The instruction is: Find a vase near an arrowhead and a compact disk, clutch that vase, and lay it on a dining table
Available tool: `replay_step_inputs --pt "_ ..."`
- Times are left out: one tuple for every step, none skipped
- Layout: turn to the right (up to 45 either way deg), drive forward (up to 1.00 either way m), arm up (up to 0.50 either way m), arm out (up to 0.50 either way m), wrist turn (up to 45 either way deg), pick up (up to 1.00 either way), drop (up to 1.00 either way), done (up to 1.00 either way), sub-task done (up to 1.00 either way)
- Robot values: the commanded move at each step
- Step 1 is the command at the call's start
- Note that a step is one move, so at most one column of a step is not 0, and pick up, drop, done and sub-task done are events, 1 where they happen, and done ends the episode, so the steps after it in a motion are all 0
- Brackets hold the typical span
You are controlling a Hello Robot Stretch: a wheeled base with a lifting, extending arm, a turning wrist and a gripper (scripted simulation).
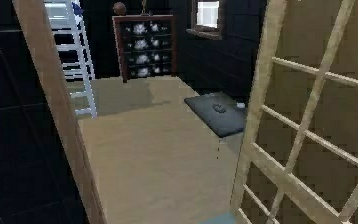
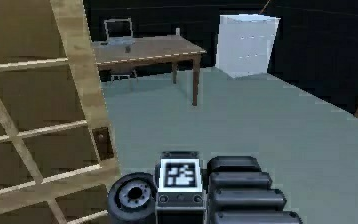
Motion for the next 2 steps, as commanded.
replay_step_inputs --pt "0.0 0.80 0.00 0.00 0.0 0.00 0.00 0.00 0.00" --pt "-18.0 0.00 0.00 0.00 0.0 0.00 0.00 0.00 0.00"
